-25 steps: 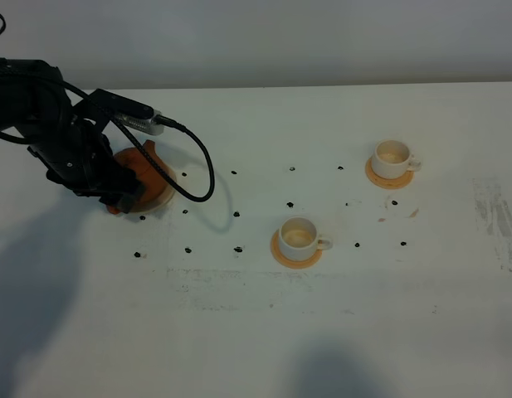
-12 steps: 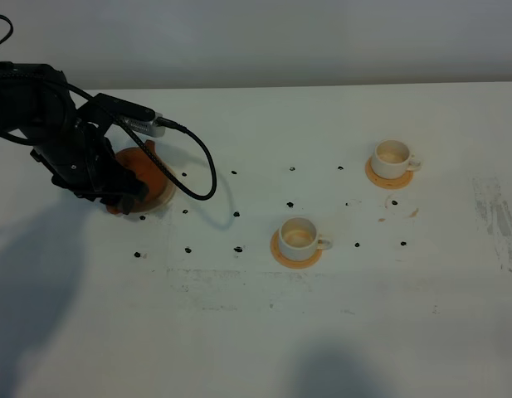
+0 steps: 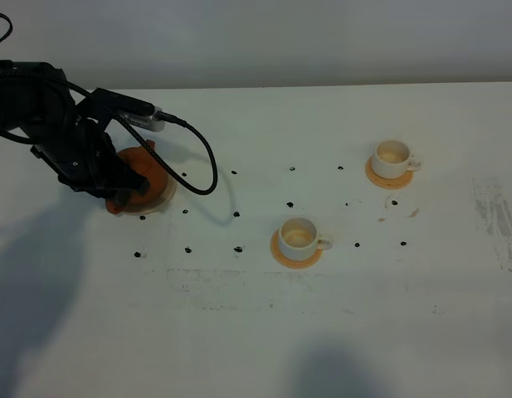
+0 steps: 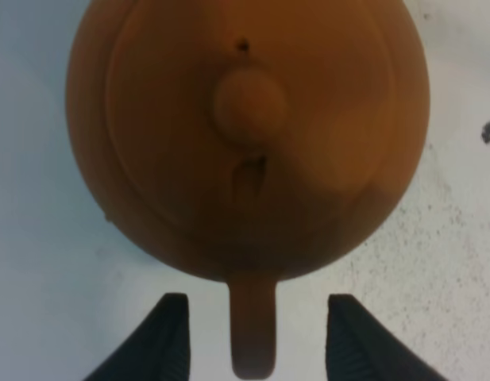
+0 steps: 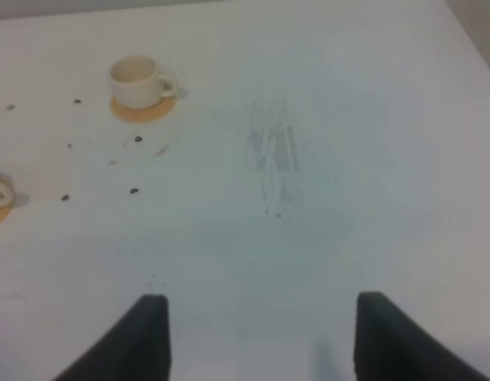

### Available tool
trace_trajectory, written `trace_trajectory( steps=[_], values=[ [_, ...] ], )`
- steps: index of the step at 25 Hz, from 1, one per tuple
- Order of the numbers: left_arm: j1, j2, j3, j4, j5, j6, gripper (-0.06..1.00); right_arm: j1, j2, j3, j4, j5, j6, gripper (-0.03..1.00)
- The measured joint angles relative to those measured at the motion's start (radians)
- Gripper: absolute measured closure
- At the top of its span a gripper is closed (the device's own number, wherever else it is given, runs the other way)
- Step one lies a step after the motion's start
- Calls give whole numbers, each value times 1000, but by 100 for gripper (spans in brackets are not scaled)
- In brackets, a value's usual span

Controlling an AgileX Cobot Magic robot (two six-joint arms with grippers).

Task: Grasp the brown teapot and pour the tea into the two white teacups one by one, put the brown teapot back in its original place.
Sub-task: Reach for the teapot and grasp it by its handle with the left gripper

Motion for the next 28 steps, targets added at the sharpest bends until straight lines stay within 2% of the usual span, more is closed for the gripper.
trace_trajectory(
  steps=[20,24,28],
  values=[
    [0,22,-2,0,-20,-35,58,0,0,0,0,0,0,47],
    [0,23,-12,0,-12,-51,66,0,0,0,0,0,0,47],
    [0,23,-17,2,-13,-51,86,0,0,0,0,0,0,47]
  ],
)
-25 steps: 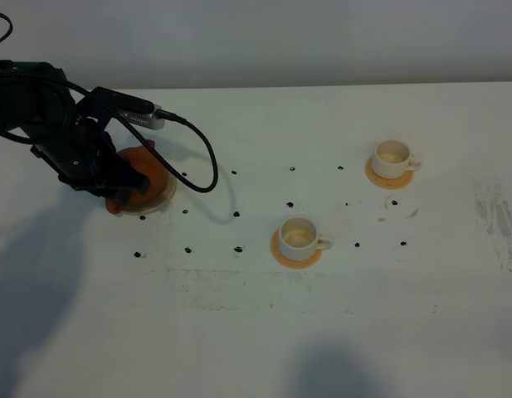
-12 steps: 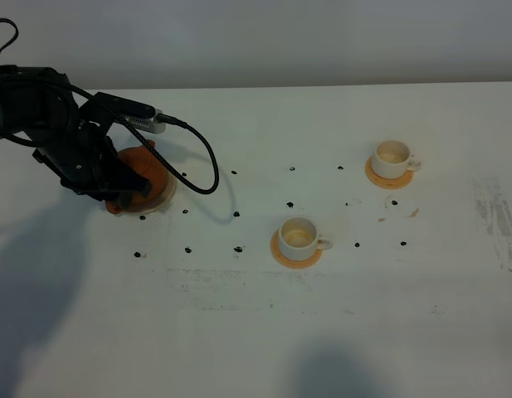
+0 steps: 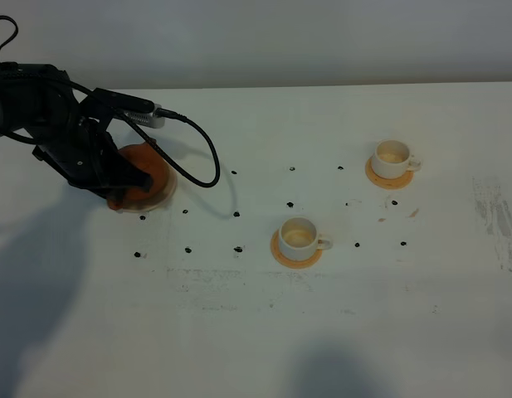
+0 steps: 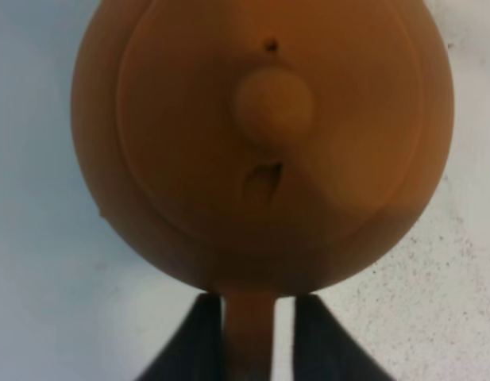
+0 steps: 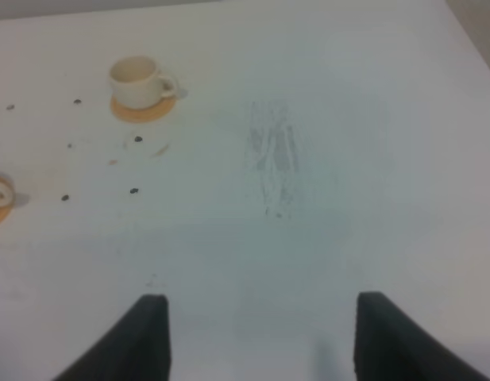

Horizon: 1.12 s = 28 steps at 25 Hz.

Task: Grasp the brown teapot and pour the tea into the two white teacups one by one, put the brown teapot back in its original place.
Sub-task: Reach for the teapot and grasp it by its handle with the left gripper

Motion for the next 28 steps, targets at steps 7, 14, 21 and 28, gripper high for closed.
trace_trajectory(
  steps=[7,14,21,28],
  values=[
    [0,1,-2,28,-37,17,87,0,0,0,0,0,0,47],
    [0,3,-2,30,-62,50,87,0,0,0,0,0,0,47],
    [-6,0,35,32,-103,53,87,0,0,0,0,0,0,47],
    [-14,-51,93,32,-155,57,87,0,0,0,0,0,0,47]
  ],
)
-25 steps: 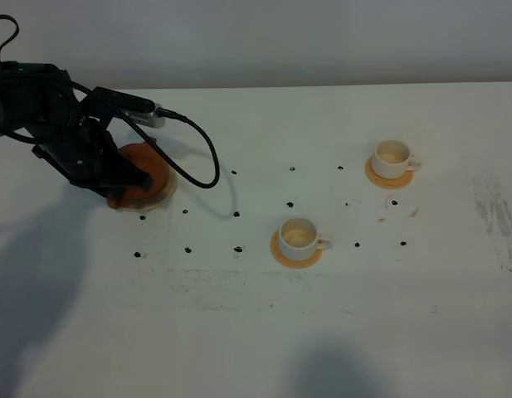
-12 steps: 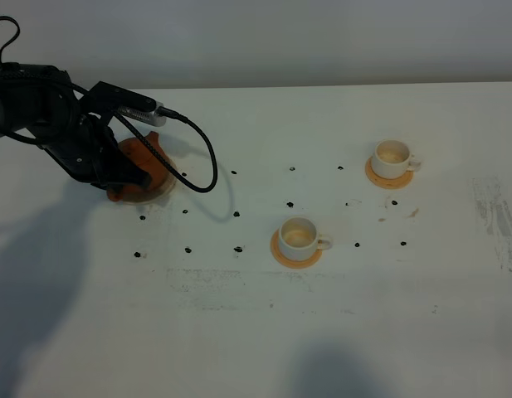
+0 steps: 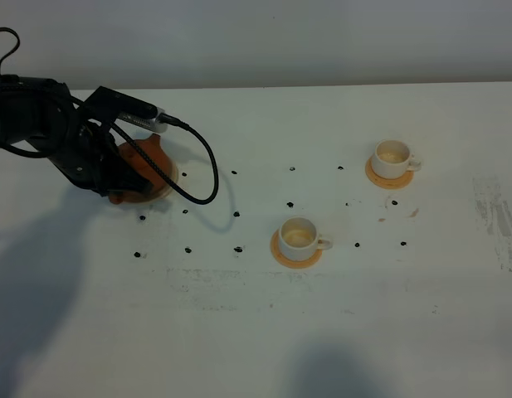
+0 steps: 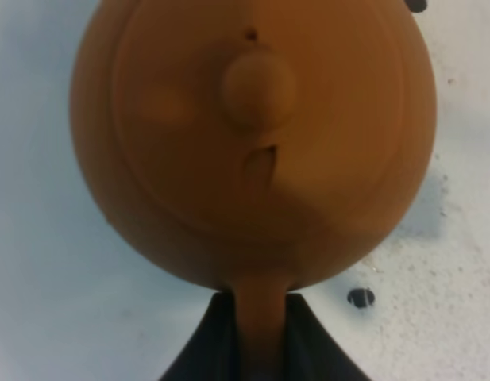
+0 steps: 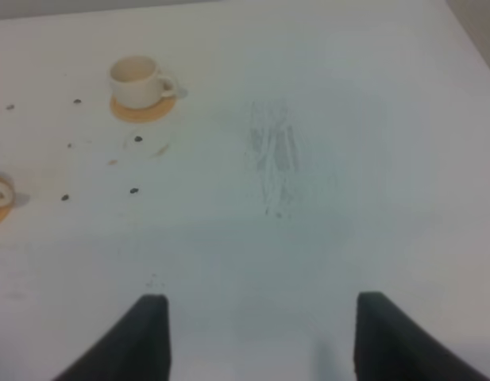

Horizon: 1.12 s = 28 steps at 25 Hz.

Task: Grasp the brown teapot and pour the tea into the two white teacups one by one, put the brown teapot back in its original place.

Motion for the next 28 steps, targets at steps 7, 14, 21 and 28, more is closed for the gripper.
trace_trajectory(
  steps=[7,14,21,28],
  values=[
    [-2,-71,19,0,5,14,87,0,0,0,0,0,0,47],
    [-41,-123,20,-46,66,137,87,0,0,0,0,0,0,47],
    [-104,-128,-4,-124,146,321,87,0,0,0,0,0,0,47],
    [-155,-128,-53,-123,188,481,87,0,0,0,0,0,0,47]
  ],
)
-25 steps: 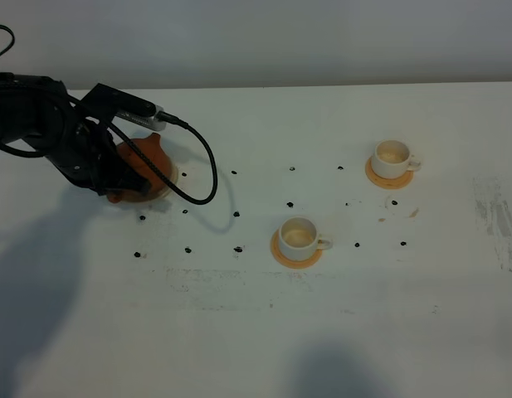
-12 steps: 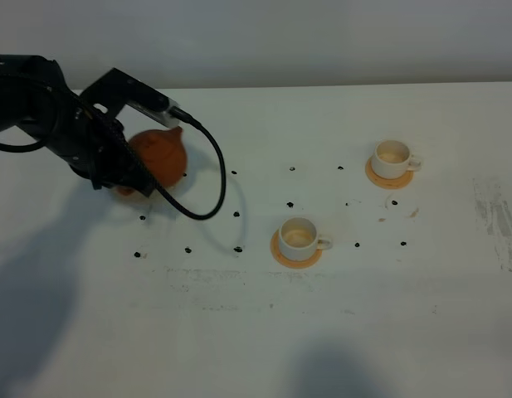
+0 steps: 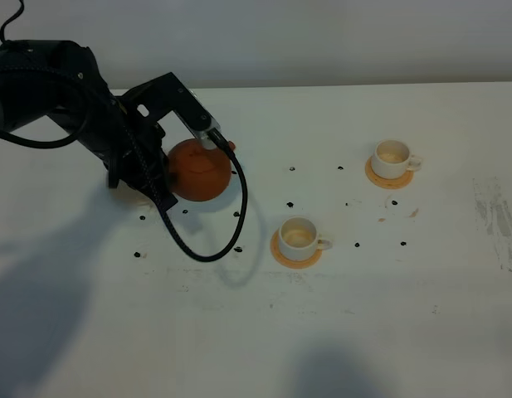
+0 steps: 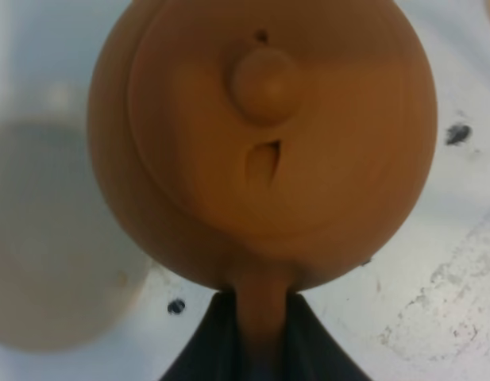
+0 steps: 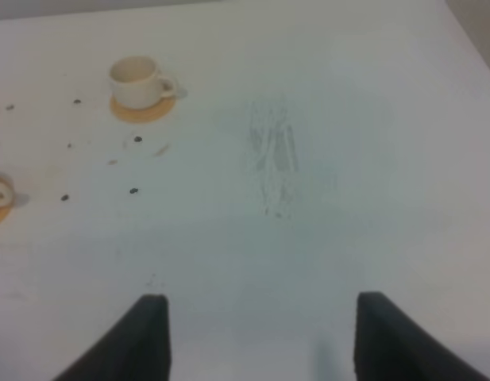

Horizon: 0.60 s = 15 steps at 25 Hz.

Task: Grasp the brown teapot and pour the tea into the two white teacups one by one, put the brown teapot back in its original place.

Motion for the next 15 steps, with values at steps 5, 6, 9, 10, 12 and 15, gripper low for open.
trace_trajectory(
  steps=[5,6,9,10,12,15],
  values=[
    [-15,2,-3,-1,2,120,87,0,0,0,0,0,0,47],
    [-18,6,-6,1,-1,129,87,0,0,0,0,0,0,47],
    [-30,26,-13,5,-9,166,87,0,0,0,0,0,0,47],
    [-37,34,-15,5,-9,184,87,0,0,0,0,0,0,47],
    [-50,47,-15,5,-9,226,87,0,0,0,0,0,0,47],
    [-66,65,-26,4,-14,277,87,0,0,0,0,0,0,47]
  ],
)
